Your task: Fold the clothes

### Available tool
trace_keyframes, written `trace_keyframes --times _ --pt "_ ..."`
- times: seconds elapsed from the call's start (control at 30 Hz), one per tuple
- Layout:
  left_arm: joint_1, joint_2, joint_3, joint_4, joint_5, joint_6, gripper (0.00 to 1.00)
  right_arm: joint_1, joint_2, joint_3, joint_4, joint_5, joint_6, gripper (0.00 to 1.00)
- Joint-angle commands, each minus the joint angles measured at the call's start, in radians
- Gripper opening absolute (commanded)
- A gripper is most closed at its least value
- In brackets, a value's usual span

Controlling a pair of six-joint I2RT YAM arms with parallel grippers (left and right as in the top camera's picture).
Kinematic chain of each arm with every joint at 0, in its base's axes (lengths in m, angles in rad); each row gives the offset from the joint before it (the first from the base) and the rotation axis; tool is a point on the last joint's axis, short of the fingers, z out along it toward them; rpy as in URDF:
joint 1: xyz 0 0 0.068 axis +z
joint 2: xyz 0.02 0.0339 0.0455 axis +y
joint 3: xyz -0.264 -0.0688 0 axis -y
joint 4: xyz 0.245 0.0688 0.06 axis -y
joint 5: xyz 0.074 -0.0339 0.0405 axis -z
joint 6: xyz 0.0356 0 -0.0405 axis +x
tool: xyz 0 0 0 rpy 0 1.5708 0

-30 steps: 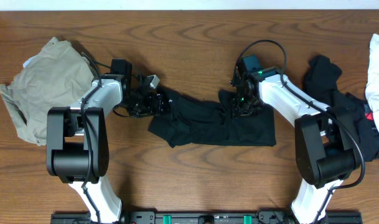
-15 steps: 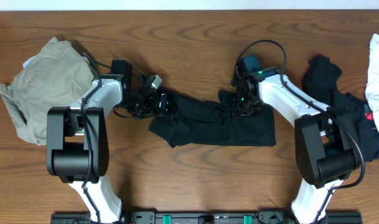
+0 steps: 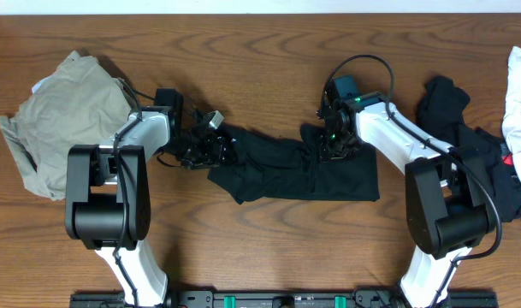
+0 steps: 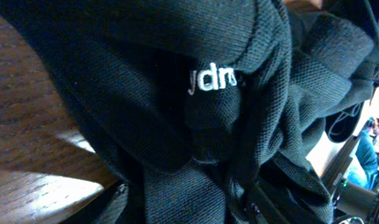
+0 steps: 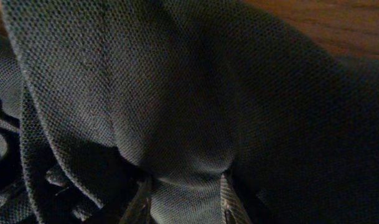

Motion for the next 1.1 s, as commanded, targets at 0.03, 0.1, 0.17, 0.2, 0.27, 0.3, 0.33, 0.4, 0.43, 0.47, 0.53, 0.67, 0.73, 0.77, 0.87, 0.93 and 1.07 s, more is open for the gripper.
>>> trace_keyframes --times 0.03,0.1,0.17,0.2,0.27,0.3,0.33,0.4,0.43,0.47,0.53,0.67,0.73,0.77,0.87,0.93,1.07 --pt "-0.011 0.051 -0.043 0.000 -0.083 -0.003 0.59 0.020 0.088 -0.034 0.013 -0.016 0.005 0.35" --pt "-0.011 0.051 -0.043 0.000 -0.083 -0.003 0.64 0.020 0.088 -0.034 0.013 -0.015 0.005 0.35" --pt "-0.011 0.051 -0.044 0.000 -0.083 -0.002 0.64 0.020 0.088 -0.034 0.013 -0.015 0.005 0.35" --pt "-0.011 0.051 -0.044 0.001 -0.083 -0.002 0.53 0.020 0.088 -0.034 0.013 -0.015 0.005 0.35" --pt "-0.011 0.051 -0.045 0.009 -0.083 -0.003 0.25 0.020 0.088 -0.034 0.010 -0.015 0.005 0.35" --pt "-0.011 0.051 -0.045 0.013 -0.083 -0.005 0.19 0.020 0.088 -0.034 0.007 -0.015 0.005 0.35" --pt "-0.011 0.051 -0.045 0.016 -0.082 -0.007 0.11 0.020 0.088 -0.034 0.006 -0.015 0.004 0.35" --pt "-0.011 0.051 -0.045 0.020 -0.083 -0.022 0.06 0.020 0.088 -0.034 0.005 -0.015 0.004 0.35" --pt "-0.010 0.050 -0.044 0.020 -0.083 -0.026 0.06 0.020 0.088 -0.034 0.003 -0.015 0.004 0.34" --pt "-0.009 0.050 -0.043 0.019 -0.083 -0.026 0.06 0.020 0.088 -0.034 0.003 -0.015 0.004 0.34" --pt "-0.002 0.044 -0.034 0.005 -0.083 -0.056 0.06 0.020 0.088 -0.034 0.004 -0.015 0.004 0.33" --pt "0.020 0.002 -0.008 -0.045 -0.089 -0.087 0.06 0.019 0.077 -0.020 -0.016 -0.016 0.004 0.33" --pt "0.035 -0.036 0.001 -0.069 -0.139 -0.114 0.06 0.017 0.058 -0.006 -0.037 -0.016 0.003 0.33" --pt "0.042 -0.060 0.002 -0.077 -0.179 -0.132 0.06 0.017 0.047 0.002 -0.045 -0.016 0.003 0.33" --pt "0.061 -0.124 0.002 -0.095 -0.282 -0.142 0.06 0.016 0.008 0.023 -0.062 -0.016 0.003 0.33" --pt "0.073 -0.164 0.002 -0.100 -0.333 -0.151 0.06 0.014 -0.025 0.040 -0.076 -0.016 0.003 0.34" --pt "0.103 -0.230 0.002 -0.098 -0.373 -0.164 0.06 0.002 -0.095 0.068 -0.111 -0.015 0.003 0.34"
